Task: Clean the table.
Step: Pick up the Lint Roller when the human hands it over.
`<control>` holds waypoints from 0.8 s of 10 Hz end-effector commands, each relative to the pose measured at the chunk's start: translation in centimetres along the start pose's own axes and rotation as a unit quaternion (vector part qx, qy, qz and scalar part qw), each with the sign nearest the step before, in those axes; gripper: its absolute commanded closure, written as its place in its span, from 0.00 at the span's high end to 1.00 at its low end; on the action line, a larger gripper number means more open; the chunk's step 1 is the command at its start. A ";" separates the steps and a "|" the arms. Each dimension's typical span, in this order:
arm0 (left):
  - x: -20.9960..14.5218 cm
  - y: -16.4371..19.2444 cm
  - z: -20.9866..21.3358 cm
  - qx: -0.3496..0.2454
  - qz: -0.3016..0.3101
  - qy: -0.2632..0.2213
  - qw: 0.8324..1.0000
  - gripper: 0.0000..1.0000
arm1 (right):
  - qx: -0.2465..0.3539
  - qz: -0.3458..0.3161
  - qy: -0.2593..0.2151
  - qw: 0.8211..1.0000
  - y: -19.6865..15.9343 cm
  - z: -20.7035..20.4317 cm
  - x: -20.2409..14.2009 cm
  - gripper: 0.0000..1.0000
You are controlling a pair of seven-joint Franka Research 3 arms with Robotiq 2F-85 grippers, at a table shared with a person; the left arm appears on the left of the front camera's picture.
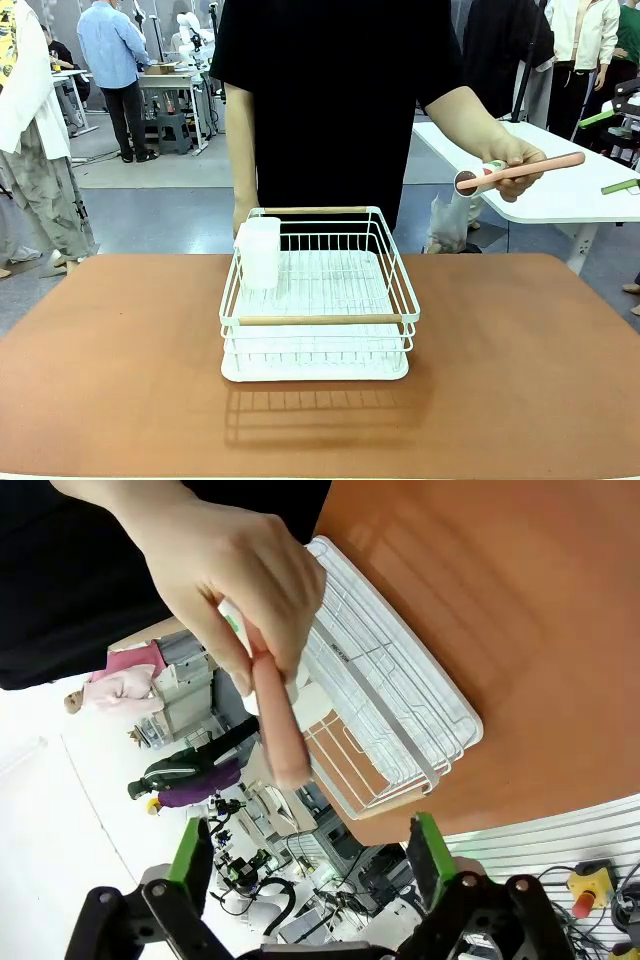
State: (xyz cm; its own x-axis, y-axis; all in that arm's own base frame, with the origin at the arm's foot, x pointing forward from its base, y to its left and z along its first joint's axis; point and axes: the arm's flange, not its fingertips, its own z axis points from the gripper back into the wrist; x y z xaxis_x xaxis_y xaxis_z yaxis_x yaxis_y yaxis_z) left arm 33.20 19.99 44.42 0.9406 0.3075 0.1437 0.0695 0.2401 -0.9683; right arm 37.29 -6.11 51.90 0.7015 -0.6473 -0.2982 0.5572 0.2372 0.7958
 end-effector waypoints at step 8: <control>-0.1 -0.1 0.2 -0.002 -0.002 -0.001 1.000 1.00 | 0.026 0.049 -0.021 0.998 1.0 -3.1 1.5 1.00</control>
State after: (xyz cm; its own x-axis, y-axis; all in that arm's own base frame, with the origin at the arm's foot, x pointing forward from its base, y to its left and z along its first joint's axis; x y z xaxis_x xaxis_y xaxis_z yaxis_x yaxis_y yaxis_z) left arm 33.19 20.01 44.42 0.9405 0.3078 0.1437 0.0693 0.2401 -0.9683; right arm 39.89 -5.05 51.22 0.7240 -0.6528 -0.2227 0.4983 0.2717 0.8233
